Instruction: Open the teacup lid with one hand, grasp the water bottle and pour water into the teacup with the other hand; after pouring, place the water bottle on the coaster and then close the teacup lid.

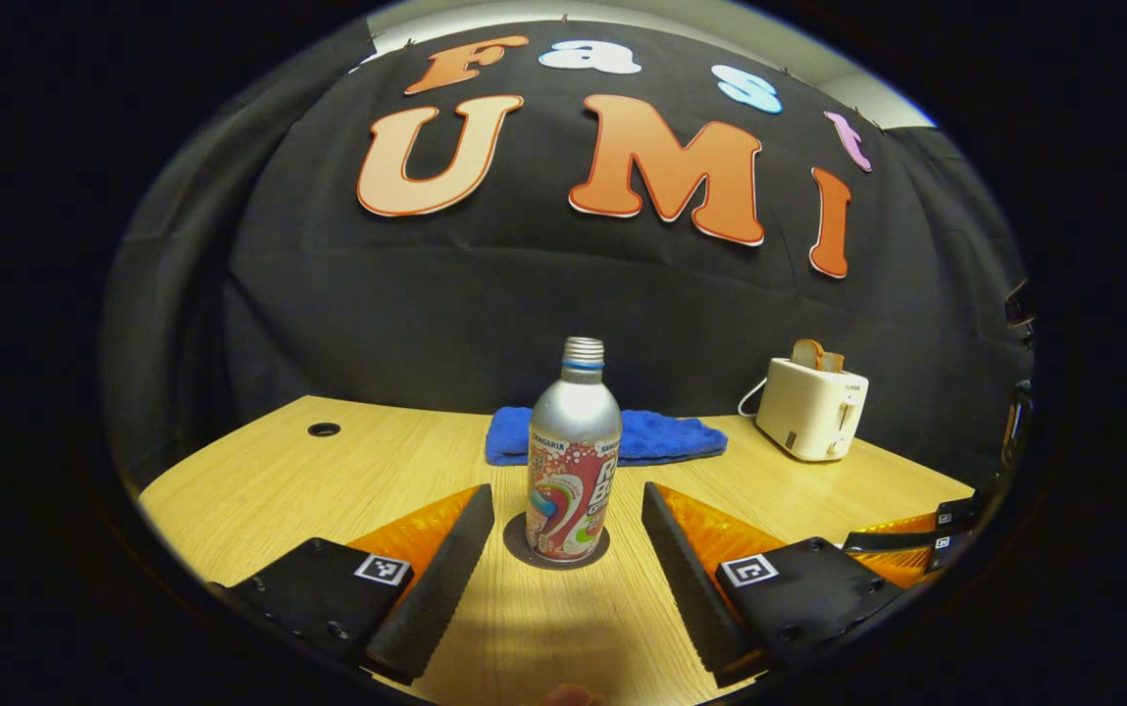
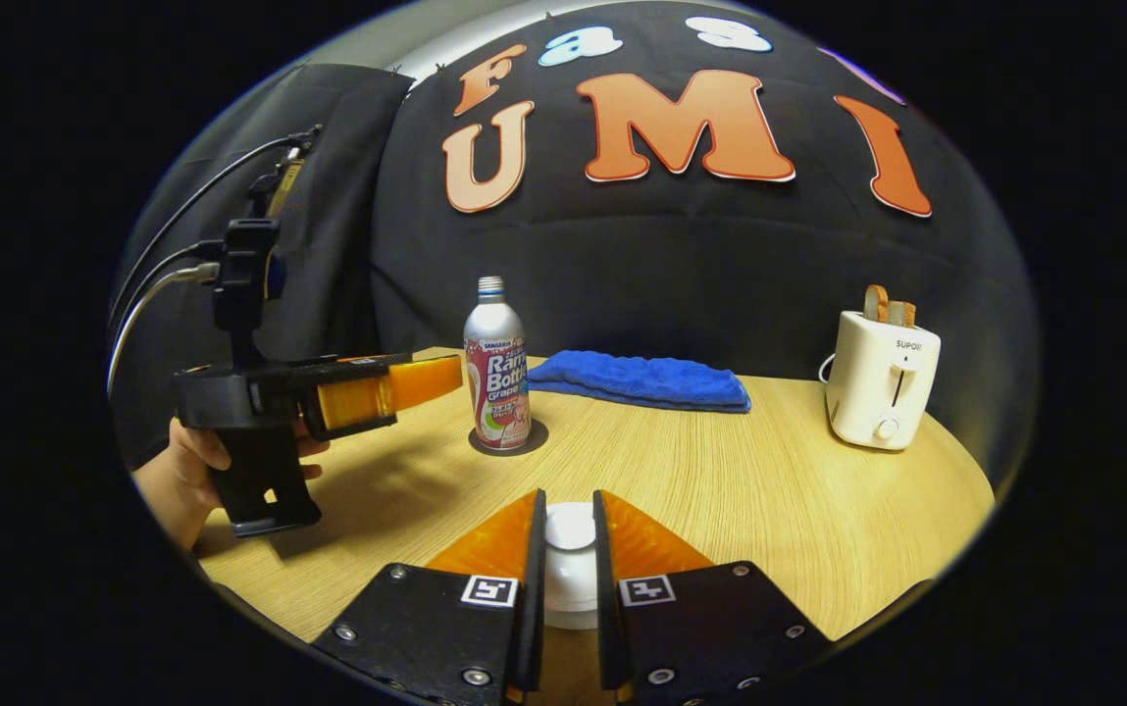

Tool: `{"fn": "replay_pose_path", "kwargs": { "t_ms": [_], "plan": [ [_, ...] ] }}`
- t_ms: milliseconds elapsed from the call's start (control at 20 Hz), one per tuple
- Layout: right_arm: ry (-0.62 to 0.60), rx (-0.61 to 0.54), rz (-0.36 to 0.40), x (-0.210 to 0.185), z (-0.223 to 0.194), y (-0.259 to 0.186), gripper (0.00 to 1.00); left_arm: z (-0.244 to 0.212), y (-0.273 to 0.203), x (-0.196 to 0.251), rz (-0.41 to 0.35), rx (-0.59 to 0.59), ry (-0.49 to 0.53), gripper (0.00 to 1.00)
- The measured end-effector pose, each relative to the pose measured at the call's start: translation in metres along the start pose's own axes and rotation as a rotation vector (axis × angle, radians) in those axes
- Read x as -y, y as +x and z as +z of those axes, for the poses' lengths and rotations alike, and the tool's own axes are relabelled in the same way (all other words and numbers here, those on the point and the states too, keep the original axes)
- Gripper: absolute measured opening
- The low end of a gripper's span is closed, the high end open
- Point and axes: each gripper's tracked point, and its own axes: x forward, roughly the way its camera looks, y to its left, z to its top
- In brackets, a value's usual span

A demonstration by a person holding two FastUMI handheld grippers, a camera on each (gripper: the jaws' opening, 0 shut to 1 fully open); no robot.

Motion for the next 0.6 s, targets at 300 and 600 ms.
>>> {"fn": "replay_pose_path", "kwargs": {
  "t_ms": [300, 600],
  "plan": [
    [-0.004, 0.017, 0.001, -0.002, 0.006, -0.002, 0.29, 0.037, -0.037, -0.002, 0.037, 0.099, 0.014, 0.99],
    [-0.001, 0.163, -0.041, 0.013, 0.045, -0.010, 0.52, 0.077, -0.071, -0.002, 0.068, 0.190, 0.043, 0.99]
  ]
}}
